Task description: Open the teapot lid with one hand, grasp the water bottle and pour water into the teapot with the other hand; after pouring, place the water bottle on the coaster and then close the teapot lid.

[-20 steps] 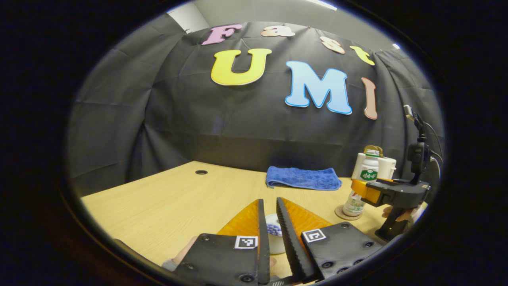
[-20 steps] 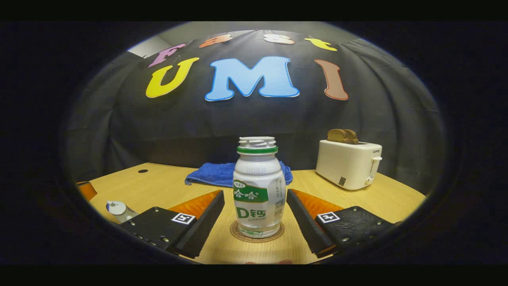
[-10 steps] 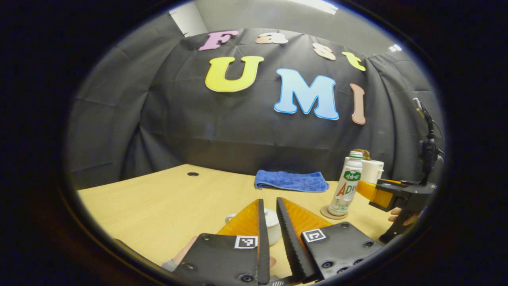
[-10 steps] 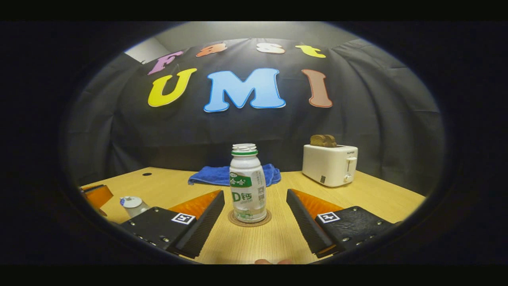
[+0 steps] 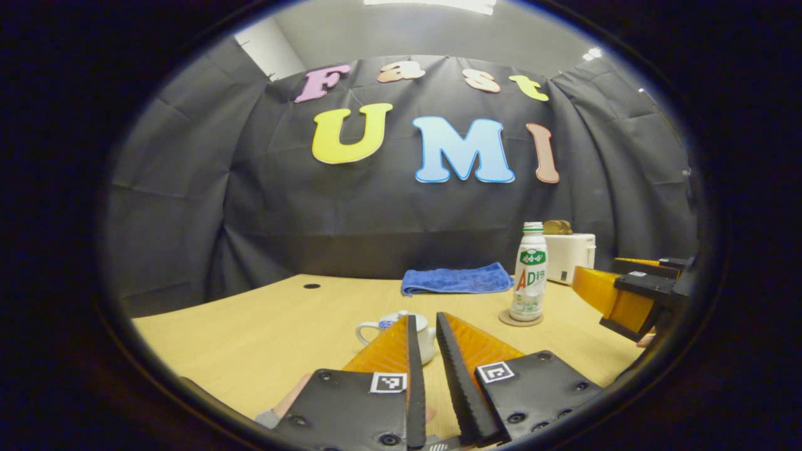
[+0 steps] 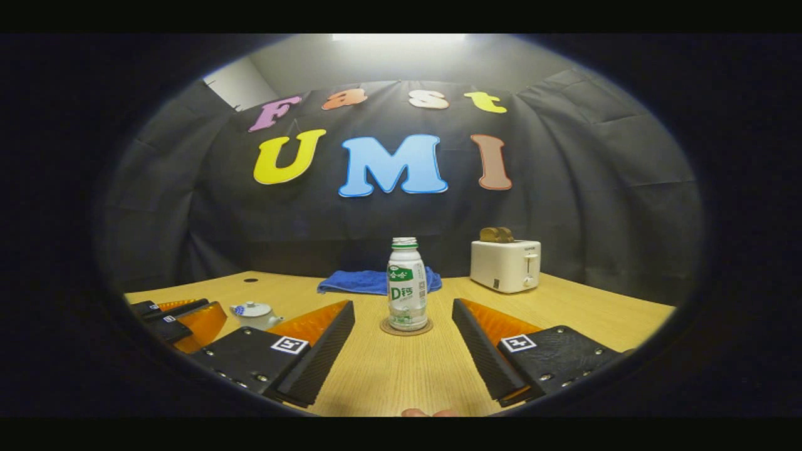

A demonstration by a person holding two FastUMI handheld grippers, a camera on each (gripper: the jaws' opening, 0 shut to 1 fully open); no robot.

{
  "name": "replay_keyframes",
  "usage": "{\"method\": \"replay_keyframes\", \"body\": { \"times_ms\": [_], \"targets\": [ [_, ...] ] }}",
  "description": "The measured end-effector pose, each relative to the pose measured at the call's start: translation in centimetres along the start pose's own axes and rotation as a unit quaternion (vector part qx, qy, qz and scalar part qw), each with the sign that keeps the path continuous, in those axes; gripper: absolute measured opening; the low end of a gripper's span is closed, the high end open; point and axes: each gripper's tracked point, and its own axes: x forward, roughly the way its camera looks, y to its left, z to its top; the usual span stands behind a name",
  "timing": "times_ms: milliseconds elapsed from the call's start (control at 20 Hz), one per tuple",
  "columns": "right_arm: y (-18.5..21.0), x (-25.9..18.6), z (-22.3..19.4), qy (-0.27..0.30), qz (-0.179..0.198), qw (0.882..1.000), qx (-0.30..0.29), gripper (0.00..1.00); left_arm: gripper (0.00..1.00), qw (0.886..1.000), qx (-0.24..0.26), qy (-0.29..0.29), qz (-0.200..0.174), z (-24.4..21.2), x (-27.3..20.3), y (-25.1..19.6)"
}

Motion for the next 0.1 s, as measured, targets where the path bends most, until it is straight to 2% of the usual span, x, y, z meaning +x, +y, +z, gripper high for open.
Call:
{"method": "replay_keyframes", "body": {
  "times_ms": [100],
  "targets": [
    [-0.05,-0.46,-0.43,0.003,-0.001,1.000,0.007,0.96,0.27,1.000,-0.006,-0.003,0.005,0.02,0.20,0.23]
  ]
}}
